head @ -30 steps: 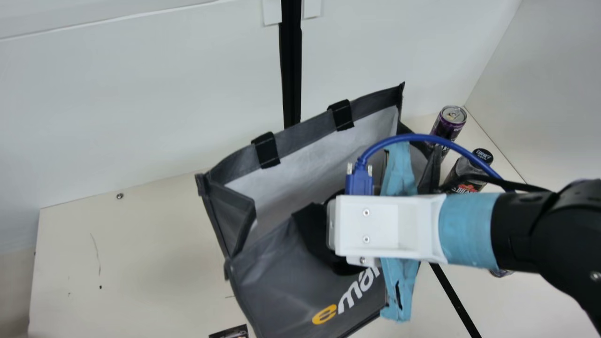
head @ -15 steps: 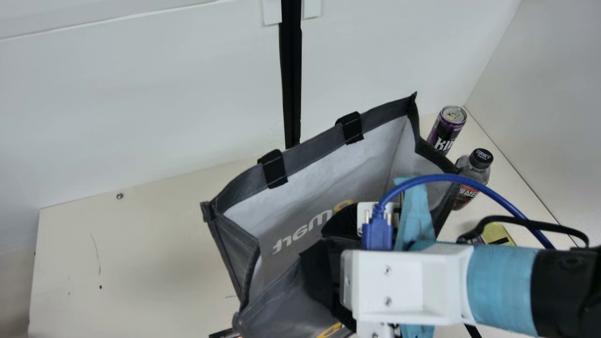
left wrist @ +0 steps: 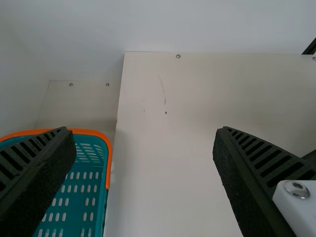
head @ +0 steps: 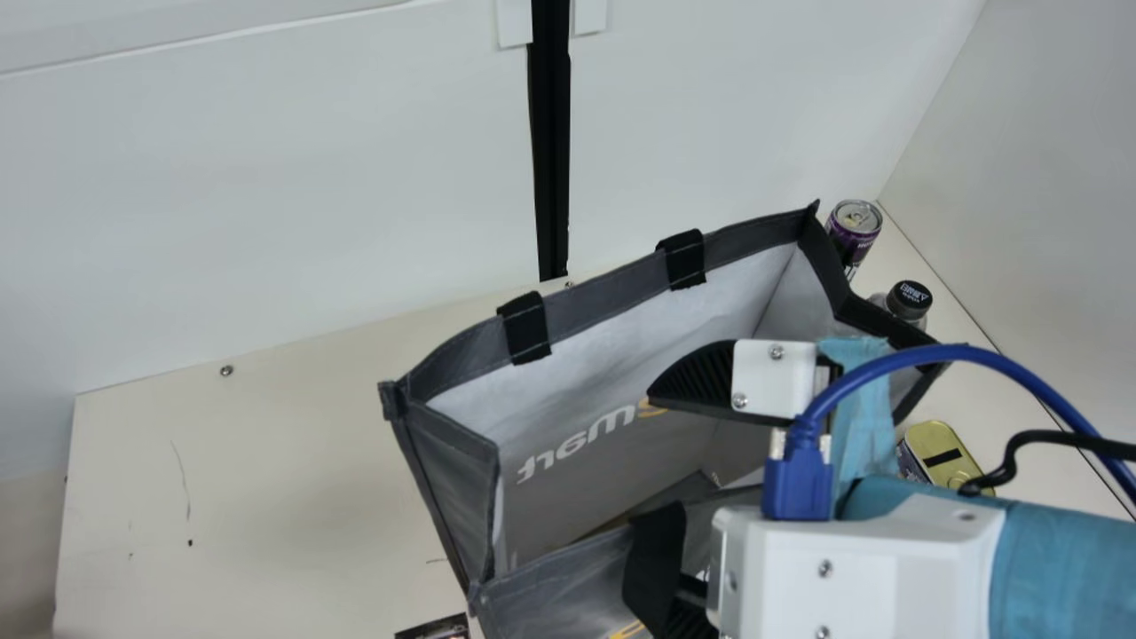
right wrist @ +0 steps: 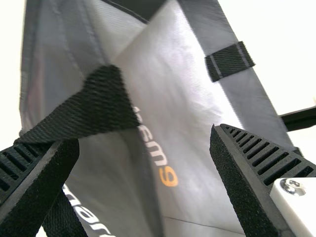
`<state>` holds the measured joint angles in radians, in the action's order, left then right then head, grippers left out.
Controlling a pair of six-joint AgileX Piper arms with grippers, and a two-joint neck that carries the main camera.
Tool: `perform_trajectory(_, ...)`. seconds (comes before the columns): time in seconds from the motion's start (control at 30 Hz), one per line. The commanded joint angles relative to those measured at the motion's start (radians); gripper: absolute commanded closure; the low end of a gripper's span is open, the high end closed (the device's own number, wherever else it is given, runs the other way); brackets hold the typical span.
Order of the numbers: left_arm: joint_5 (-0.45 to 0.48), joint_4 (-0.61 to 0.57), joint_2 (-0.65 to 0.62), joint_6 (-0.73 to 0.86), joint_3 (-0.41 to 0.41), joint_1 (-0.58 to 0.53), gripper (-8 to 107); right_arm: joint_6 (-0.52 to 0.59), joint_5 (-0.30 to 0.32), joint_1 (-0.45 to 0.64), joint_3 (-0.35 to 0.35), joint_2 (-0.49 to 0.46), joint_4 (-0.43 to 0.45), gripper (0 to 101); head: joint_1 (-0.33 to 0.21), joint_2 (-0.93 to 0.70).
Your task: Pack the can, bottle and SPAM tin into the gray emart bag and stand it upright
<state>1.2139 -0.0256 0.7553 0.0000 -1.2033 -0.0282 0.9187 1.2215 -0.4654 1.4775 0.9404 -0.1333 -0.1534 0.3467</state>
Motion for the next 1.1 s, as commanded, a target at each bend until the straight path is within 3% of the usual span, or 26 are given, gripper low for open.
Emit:
perform_trajectory(0.0,0.0,0.0,0.0,0.0,0.0,0.0,9,0.008,-0.001,0.004,0.009,0.0,0.006,6,-0.021,0.002)
perform_trajectory(0.37,0.0,0.0,0.0,0.0,0.0,0.0,9,0.037,-0.001,0.033,0.088,0.006,0.022,6,-0.021,0.002)
perform_trajectory(1.07,0.0,0.0,0.0,0.0,0.0,0.0,9,-0.066,-0.001,0.003,0.287,0.023,0.127,6,-0.021,0.002)
